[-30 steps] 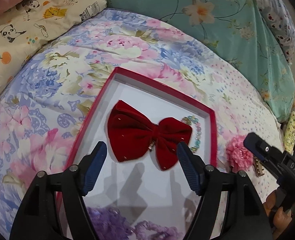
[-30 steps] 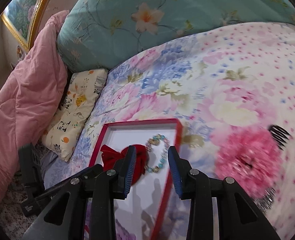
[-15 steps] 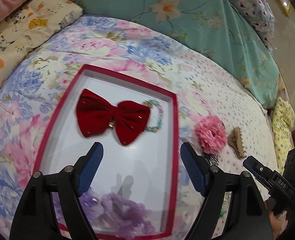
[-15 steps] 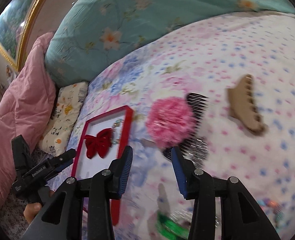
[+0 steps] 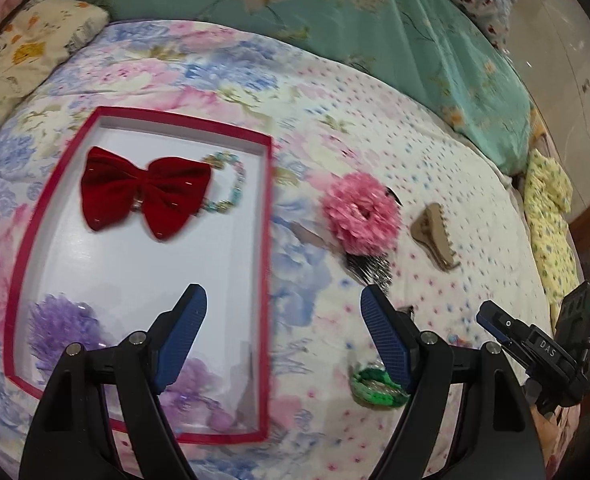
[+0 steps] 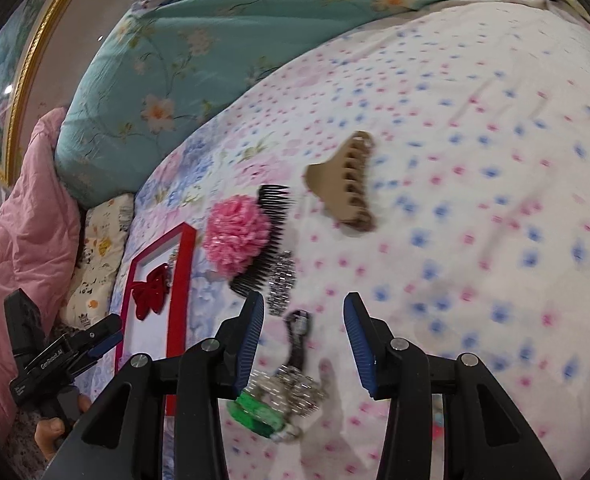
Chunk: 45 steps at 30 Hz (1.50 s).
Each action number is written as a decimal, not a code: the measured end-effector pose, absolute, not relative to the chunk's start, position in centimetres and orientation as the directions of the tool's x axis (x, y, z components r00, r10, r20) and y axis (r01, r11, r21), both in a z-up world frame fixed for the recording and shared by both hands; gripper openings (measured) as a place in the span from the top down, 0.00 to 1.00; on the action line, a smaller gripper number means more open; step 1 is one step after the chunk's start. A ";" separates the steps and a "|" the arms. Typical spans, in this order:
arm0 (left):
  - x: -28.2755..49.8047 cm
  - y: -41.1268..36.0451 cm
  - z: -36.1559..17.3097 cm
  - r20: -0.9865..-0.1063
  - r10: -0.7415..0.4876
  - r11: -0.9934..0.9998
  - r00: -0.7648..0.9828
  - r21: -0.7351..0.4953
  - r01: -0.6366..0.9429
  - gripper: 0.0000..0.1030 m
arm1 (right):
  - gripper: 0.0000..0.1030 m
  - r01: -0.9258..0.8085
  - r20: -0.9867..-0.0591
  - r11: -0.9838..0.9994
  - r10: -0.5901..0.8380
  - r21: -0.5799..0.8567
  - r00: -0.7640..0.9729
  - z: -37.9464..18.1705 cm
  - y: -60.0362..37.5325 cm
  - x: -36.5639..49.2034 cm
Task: Organize jewelry
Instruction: 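Grasp the pink flower clip with the left gripper while the right grasps the beige claw clip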
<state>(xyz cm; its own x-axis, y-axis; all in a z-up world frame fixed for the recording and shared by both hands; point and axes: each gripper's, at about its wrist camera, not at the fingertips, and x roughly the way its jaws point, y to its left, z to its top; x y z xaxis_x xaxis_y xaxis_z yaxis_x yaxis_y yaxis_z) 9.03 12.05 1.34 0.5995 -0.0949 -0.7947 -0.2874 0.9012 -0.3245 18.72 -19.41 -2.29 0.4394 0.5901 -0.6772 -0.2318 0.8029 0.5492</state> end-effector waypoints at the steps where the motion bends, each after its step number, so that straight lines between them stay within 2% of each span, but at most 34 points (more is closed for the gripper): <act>1: 9.1 11.7 1.3 -0.797 -0.098 0.903 0.596 -0.322 -0.283 0.22 | 0.55 -0.225 -0.679 0.805 0.586 0.549 0.442 -2.4 -19.9 18.7; 7: 10.4 9.6 1.3 -0.807 -0.116 0.920 0.579 -0.307 -0.244 0.22 | 0.54 -0.197 -0.679 0.808 0.577 0.555 0.455 -2.7 -21.5 18.8; 11: 11.8 8.8 1.2 -0.811 -0.119 0.928 0.573 -0.296 -0.227 0.22 | 0.46 -0.202 -0.672 0.813 0.569 0.546 0.475 -2.3 -21.6 19.4; 20: 16.2 8.2 0.2 -0.818 -0.130 0.936 0.561 -0.288 -0.203 0.22 | 0.43 -0.213 -0.685 0.835 0.540 0.507 0.488 -2.4 -20.1 22.4; 23: 17.7 8.4 -0.2 -0.820 -0.126 0.937 0.559 -0.283 -0.203 0.22 | 0.39 -0.223 -0.708 0.862 0.502 0.454 0.496 -2.5 -19.0 23.5; 26: 19.3 8.6 -0.7 -0.826 -0.113 0.942 0.553 -0.265 -0.204 0.22 | 0.39 -0.243 -0.722 0.854 0.519 0.460 0.458 -3.1 -17.8 25.3; 41: 24.3 9.3 -4.3 -0.843 -0.184 0.929 0.505 -0.317 -0.190 0.23 | 0.34 -0.309 -0.791 0.880 0.463 0.359 0.400 -5.4 -13.5 30.8; 42: 24.5 9.2 -4.6 -0.845 -0.187 0.929 0.501 -0.318 -0.190 0.24 | 0.34 -0.311 -0.789 0.880 0.464 0.358 0.404 -5.5 -13.5 30.9; 43: 24.7 9.1 -4.8 -0.845 -0.191 0.929 0.499 -0.320 -0.187 0.31 | 0.34 -0.313 -0.786 0.880 0.465 0.358 0.407 -5.5 -13.5 31.0; 45: 24.9 8.9 -4.8 -0.850 -0.167 0.939 0.499 -0.291 -0.182 0.37 | 0.36 -0.317 -0.781 0.882 0.461 0.349 0.422 -5.5 -13.4 31.0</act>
<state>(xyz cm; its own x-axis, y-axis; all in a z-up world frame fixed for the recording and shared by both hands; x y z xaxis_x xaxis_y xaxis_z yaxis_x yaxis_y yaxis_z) 24.88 8.86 -4.82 0.4992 -0.1665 -0.8503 -0.1822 0.9392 -0.2909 31.04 -13.44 -5.52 0.4218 0.4611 -0.7807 -0.3173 0.8817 0.3493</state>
